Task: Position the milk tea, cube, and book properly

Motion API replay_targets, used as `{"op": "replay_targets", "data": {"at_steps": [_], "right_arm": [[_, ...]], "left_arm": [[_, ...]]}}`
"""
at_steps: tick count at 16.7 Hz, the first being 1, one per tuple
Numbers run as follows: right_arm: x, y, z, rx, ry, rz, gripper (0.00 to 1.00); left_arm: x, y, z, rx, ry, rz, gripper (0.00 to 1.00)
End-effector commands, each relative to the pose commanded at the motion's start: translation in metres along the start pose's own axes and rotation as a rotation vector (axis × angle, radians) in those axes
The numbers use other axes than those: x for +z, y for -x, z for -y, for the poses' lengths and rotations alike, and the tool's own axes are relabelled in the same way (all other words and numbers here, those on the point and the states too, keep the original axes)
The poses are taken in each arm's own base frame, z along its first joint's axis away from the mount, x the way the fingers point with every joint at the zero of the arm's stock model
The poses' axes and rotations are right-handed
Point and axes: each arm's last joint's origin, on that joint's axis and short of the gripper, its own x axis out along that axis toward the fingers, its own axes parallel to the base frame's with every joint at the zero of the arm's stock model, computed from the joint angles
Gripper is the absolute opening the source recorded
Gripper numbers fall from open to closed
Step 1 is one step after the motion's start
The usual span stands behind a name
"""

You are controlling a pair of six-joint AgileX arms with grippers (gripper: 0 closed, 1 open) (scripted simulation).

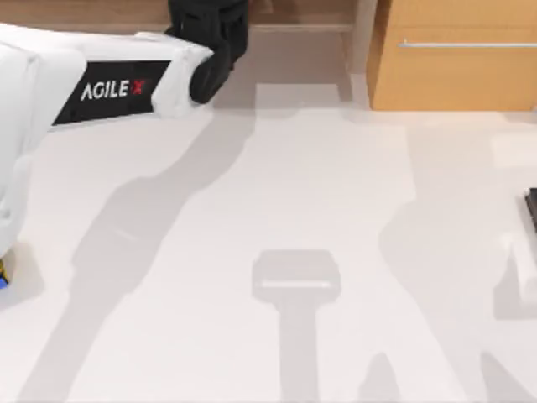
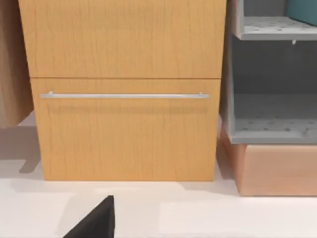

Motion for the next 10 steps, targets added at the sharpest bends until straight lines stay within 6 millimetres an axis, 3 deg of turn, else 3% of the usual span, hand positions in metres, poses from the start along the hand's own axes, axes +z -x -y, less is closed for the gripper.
{"op": "replay_targets", "data": {"at_steps": [4,10], "right_arm": [[0.0,0.0,0.0,0.0,0.0,0.0,1.0],[0.0,0.0,0.0,0.0,0.0,0.0,1.0]], "left_arm": [[0.0,-0.0001,0.0,0.0,0.0,0.0,1.0],[0.0,-0.0001,0.0,0.0,0.0,0.0,0.55]]}}
